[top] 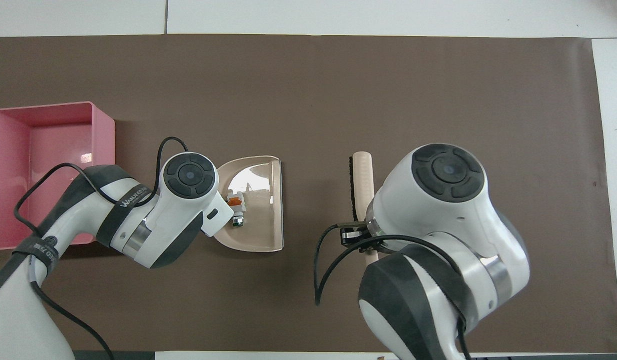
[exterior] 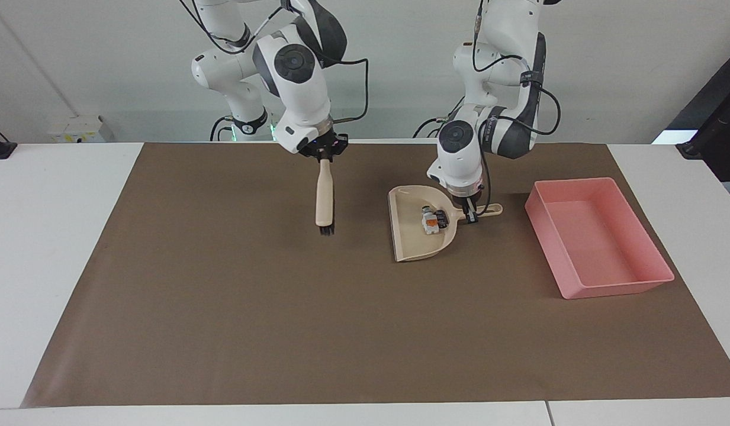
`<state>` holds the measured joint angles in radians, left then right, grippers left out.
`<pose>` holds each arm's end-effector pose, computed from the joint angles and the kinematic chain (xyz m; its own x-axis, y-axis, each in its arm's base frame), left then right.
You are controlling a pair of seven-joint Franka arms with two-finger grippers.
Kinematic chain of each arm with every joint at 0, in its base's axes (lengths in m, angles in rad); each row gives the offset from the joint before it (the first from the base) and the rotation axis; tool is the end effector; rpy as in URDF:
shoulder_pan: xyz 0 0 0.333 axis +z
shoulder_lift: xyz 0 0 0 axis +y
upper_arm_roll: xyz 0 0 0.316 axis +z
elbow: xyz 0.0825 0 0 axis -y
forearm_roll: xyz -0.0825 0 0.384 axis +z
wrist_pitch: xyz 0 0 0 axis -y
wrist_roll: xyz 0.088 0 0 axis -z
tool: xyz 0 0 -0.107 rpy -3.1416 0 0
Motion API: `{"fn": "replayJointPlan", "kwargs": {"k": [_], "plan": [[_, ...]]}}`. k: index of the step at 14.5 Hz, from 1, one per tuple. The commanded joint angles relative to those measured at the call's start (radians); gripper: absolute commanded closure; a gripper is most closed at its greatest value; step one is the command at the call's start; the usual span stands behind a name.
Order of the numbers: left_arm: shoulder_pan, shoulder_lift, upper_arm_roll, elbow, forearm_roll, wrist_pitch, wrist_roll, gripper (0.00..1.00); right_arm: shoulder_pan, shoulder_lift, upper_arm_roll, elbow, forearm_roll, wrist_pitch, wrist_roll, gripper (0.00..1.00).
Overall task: Clean e-waste and dump in bin
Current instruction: 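Lift the dustpan over the bin while the right gripper returns the brush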
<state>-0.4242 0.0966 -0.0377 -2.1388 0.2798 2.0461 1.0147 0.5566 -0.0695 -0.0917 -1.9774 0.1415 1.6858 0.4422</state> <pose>0.4843 -0.2240 0.3477 -0.0644 -0.9554 -0.2881 -0.9971 0.0496 0.0584 0.4525 0.2412 0.4819 0.9656 -0.0040 -0.2601 -0.0125 -0.9994 -0.0311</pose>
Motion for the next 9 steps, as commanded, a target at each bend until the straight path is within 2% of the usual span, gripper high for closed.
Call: {"fn": "replayJointPlan", "kwargs": {"k": [1, 3, 7, 9], "plan": [[0.054, -0.014, 0.004, 0.085, -0.097, -0.015, 0.15, 1.0, -0.113, -0.032, 0.012, -0.027, -0.092, -0.03, -0.1, 1.0], [0.131, -0.014, 0.007, 0.157, -0.229, -0.09, 0.263, 1.0, -0.232, -0.032, 0.012, -0.027, -0.128, -0.035, -0.233, 1.0], [0.269, 0.015, 0.009, 0.334, -0.31, -0.23, 0.459, 1.0, -0.455, -0.044, 0.012, -0.085, -0.164, -0.012, -0.449, 1.0], [0.344, 0.032, 0.009, 0.416, -0.327, -0.292, 0.546, 1.0, -0.539, -0.058, 0.012, -0.173, -0.203, 0.101, -0.561, 1.0]]}}
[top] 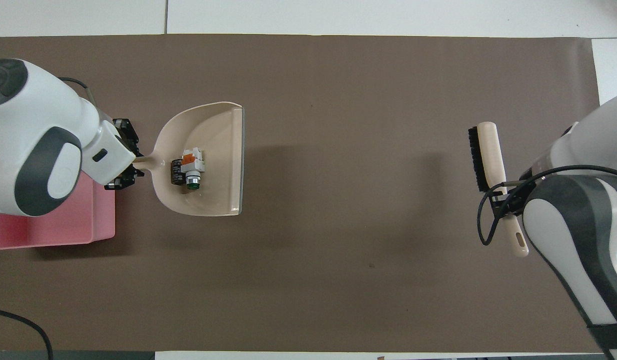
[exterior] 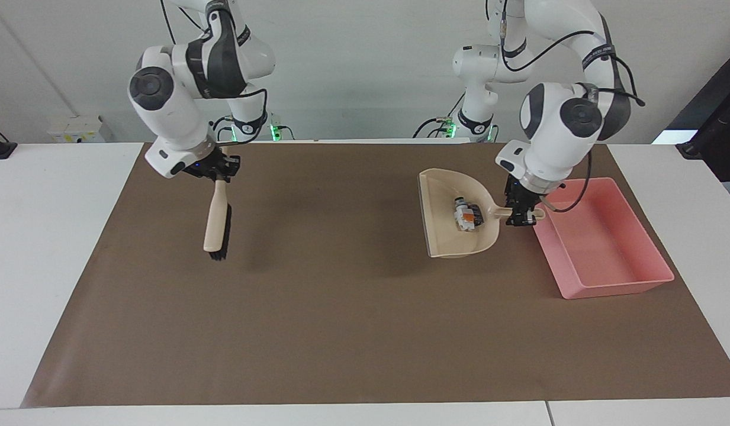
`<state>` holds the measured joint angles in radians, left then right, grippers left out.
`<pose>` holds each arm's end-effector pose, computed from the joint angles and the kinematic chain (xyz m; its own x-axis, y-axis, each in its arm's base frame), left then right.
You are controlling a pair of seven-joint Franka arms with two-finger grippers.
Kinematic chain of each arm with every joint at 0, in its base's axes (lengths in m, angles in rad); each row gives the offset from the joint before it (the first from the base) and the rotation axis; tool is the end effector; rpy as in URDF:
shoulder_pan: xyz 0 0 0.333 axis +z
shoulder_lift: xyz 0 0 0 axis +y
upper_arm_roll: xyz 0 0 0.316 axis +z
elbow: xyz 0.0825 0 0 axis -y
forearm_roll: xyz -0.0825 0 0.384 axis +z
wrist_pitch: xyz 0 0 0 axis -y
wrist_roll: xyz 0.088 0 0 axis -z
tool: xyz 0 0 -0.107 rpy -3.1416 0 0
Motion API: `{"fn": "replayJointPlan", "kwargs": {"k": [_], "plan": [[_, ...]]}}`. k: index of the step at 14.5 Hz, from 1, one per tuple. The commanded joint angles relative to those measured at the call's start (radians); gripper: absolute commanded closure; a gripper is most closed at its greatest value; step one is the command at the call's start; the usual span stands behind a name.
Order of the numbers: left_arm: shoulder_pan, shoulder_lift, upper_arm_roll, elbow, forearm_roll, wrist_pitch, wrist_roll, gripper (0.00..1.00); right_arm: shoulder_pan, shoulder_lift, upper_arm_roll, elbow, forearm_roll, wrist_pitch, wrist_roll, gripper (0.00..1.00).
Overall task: Clean e-waste and dump in bin
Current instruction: 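Lift the dustpan over the bin while the right gripper returns the brush, then tilt the dustpan with the left gripper to dump the component into the bin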
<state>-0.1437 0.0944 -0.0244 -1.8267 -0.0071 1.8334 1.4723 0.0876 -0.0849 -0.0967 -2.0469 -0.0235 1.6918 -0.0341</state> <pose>0.5710 -0.0971 0.4712 -0.0674 -0.9977 0.0003 -0.9939 0.0672 0.0880 0.4981 -0.0076 0.4579 0.9630 0.0307 -0.2676 0.0331 -0.9994 0.0044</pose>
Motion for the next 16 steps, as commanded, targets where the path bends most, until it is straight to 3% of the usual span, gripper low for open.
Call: {"fn": "replayJointPlan", "kwargs": {"k": [1, 6, 9, 14, 16], "plan": [[0.102, 0.042, -0.003, 0.134, -0.043, -0.097, 0.138, 1.0, -0.118, -0.042, 0.017, -0.146, -0.051, 0.167, -0.122, 1.0], [0.301, 0.097, -0.002, 0.244, -0.036, -0.108, 0.385, 1.0, -0.216, -0.03, 0.017, -0.256, -0.055, 0.336, -0.15, 1.0], [0.383, 0.108, 0.017, 0.254, -0.011, -0.091, 0.408, 1.0, -0.235, -0.01, 0.017, -0.297, -0.055, 0.407, -0.165, 0.99], [0.381, 0.146, 0.08, 0.316, 0.221, -0.027, 0.356, 1.0, -0.233, -0.009, 0.017, -0.329, -0.058, 0.453, -0.194, 0.98], [0.357, 0.14, 0.078, 0.313, 0.44, -0.006, 0.257, 1.0, -0.235, -0.004, 0.017, -0.354, -0.058, 0.492, -0.194, 0.97]]}}
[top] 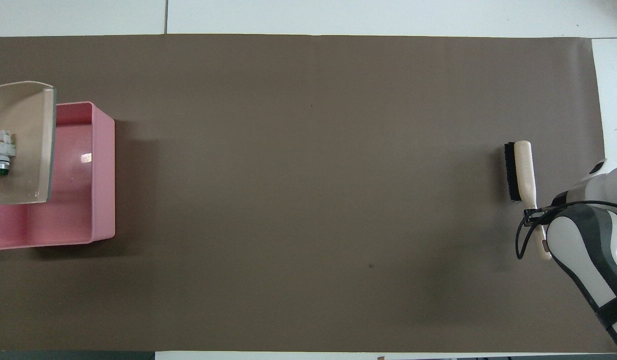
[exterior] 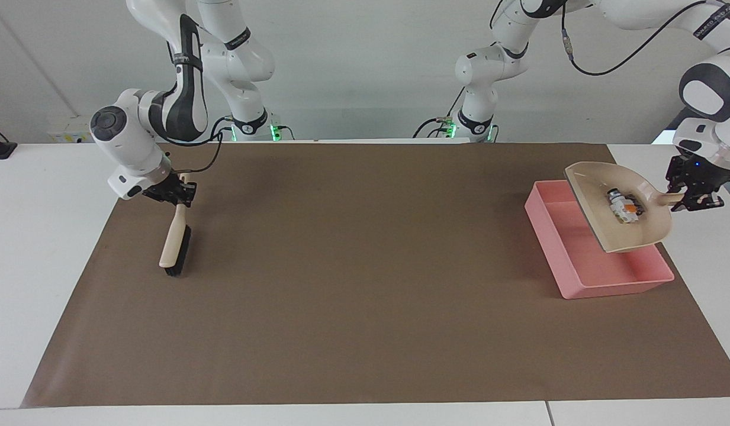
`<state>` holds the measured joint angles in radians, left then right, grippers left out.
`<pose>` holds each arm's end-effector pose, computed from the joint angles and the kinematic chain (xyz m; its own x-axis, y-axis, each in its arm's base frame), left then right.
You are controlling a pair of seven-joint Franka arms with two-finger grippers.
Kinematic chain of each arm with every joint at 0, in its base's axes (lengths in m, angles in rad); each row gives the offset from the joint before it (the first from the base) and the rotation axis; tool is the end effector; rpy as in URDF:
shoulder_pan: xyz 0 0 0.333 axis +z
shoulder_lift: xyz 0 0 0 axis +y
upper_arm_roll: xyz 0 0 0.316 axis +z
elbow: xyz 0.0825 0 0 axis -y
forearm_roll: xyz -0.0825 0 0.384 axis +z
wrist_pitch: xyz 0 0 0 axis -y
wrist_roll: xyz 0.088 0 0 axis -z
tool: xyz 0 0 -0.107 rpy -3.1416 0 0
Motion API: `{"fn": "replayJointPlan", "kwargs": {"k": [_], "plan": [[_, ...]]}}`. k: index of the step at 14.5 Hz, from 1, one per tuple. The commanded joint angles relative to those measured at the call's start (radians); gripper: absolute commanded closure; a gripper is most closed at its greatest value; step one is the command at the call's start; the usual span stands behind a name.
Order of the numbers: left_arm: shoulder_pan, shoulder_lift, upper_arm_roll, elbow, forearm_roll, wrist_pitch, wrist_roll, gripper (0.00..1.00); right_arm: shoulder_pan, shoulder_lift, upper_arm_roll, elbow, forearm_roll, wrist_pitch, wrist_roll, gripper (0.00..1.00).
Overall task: Clean e-waste and dump in bin
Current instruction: 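Tilt the dustpan with the left gripper to dump the component into the bin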
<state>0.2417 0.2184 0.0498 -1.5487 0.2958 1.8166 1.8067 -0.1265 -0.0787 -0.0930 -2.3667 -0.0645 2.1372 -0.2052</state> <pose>0.6027 0.2029 0.5310 -0.0155 -0.9547 -0.2970 -0.9995 0.0064 0.0317 0.4601 -0.1054 0.3452 0.9874 0.0242 -0.1564 0.0260 -0.9996 0.0096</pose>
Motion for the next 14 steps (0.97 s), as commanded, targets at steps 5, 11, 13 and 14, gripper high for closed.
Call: {"fn": "replayJointPlan", "kwargs": {"k": [5, 11, 13, 14], "plan": [[-0.131, -0.011, 0.004, -0.023, 0.488, -0.006, -0.306, 1.0, -0.019, -0.01, 0.013, -0.042, -0.017, 0.046, -0.02, 0.7], [-0.18, -0.065, 0.004, -0.148, 0.787, -0.011, -0.501, 1.0, -0.032, 0.001, 0.021, 0.107, -0.009, -0.008, -0.043, 0.0], [-0.173, -0.074, 0.004, -0.171, 0.828, -0.005, -0.514, 1.0, -0.01, -0.004, 0.027, 0.225, -0.009, -0.121, -0.039, 0.0], [-0.174, -0.08, 0.004, -0.185, 0.859, -0.008, -0.532, 1.0, 0.007, -0.004, 0.029, 0.277, -0.009, -0.163, -0.033, 0.0]]}}
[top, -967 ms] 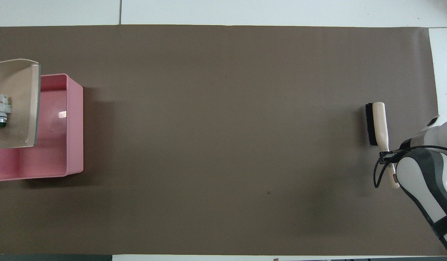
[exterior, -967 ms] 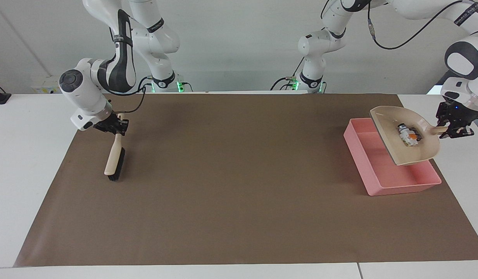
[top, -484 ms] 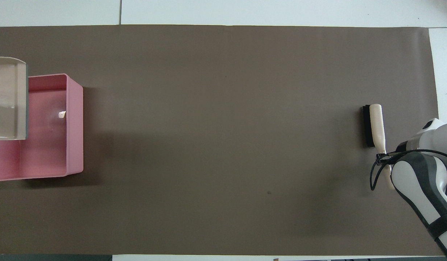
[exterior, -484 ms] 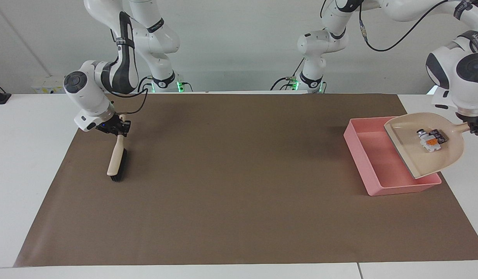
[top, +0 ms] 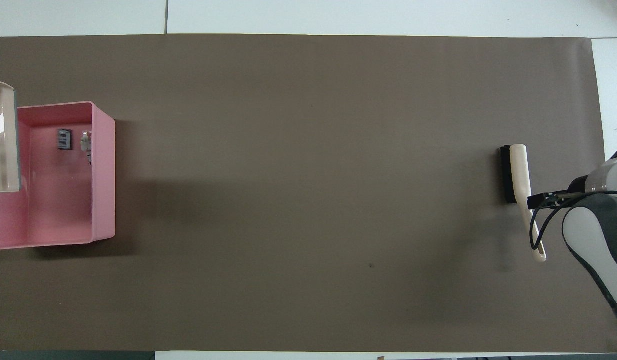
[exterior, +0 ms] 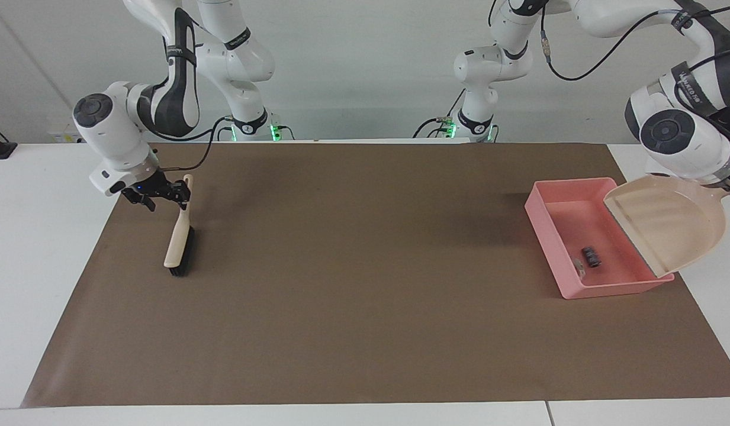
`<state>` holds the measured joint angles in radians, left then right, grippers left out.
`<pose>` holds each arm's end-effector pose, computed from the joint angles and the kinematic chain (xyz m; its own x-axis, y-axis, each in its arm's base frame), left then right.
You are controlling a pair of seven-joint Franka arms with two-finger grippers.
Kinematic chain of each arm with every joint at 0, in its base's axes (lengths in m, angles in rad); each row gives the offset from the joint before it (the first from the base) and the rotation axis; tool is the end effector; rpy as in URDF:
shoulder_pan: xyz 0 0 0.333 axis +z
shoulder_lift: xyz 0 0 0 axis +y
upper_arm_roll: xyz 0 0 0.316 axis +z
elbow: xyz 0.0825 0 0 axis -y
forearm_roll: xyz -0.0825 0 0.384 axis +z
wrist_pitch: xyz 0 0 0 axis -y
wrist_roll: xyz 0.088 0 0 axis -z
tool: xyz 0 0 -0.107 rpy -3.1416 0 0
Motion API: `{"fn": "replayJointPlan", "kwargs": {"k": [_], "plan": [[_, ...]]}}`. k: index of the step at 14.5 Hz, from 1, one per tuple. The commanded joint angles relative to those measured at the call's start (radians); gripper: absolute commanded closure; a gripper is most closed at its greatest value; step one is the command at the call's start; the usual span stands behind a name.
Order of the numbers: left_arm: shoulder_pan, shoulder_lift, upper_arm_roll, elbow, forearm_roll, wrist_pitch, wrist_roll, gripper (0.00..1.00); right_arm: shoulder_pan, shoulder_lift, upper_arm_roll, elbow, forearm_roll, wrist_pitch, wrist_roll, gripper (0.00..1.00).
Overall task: Clean e-waste and dump in bin
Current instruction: 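Tilt the dustpan with the left gripper to dump the component into the bin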
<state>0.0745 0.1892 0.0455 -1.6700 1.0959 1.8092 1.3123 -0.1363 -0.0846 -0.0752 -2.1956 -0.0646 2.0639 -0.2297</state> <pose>0.6144 0.1464 0.5305 0.0597 -0.4846 -0.8727 -0.9982 -0.0323 -0.0503 0.4980 -0.1108 0.4170 0.9971 0.0494 -0.0579 0.0516 -0.9980 0.0368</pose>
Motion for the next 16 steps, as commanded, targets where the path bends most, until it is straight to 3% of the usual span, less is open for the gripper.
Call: {"fn": "replayJointPlan", "kwargs": {"k": [1, 4, 7, 10, 16], "plan": [[-0.012, -0.054, 0.008, -0.068, 0.077, -0.004, -0.06, 1.0, 0.032, -0.001, 0.011, 0.158, -0.006, -0.128, 0.015, 0.0], [-0.016, -0.068, 0.008, -0.074, 0.136, -0.016, -0.099, 1.0, 0.085, -0.004, 0.017, 0.314, -0.015, -0.298, 0.166, 0.0], [-0.088, -0.1, 0.007, -0.1, 0.24, -0.085, -0.102, 1.0, 0.104, 0.011, 0.017, 0.469, -0.017, -0.467, 0.251, 0.0], [-0.122, -0.122, 0.007, -0.113, 0.265, -0.117, -0.102, 1.0, 0.119, 0.1, 0.018, 0.664, -0.012, -0.6, 0.269, 0.0], [-0.133, -0.129, -0.003, -0.105, 0.276, -0.105, -0.081, 1.0, 0.112, 0.046, 0.014, 0.556, 0.015, -0.558, 0.254, 0.0]]}}
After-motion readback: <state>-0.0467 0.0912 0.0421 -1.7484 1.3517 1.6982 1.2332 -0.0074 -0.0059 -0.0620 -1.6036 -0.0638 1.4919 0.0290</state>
